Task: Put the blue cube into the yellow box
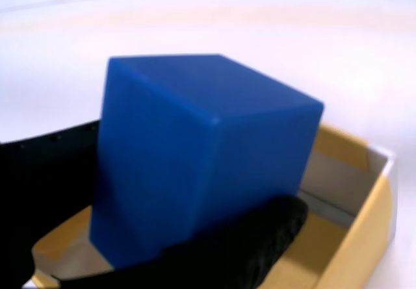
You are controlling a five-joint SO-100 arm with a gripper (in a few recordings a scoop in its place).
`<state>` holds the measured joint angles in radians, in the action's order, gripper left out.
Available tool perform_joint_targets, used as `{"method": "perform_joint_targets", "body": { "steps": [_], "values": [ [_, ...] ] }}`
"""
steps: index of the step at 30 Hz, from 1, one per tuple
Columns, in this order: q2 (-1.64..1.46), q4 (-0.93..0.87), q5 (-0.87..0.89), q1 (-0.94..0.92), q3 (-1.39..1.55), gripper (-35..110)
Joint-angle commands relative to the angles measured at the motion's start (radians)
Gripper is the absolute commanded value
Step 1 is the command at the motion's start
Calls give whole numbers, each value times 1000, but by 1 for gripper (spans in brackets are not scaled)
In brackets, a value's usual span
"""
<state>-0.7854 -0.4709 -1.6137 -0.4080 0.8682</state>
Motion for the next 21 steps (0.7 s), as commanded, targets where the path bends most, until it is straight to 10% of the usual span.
{"method": "perform_joint_targets", "body": {
  "steps": [1, 21],
  "values": [
    [-69, 5, 12, 8, -114, 23],
    [-284, -29, 38, 28, 44, 29]
  ]
}}
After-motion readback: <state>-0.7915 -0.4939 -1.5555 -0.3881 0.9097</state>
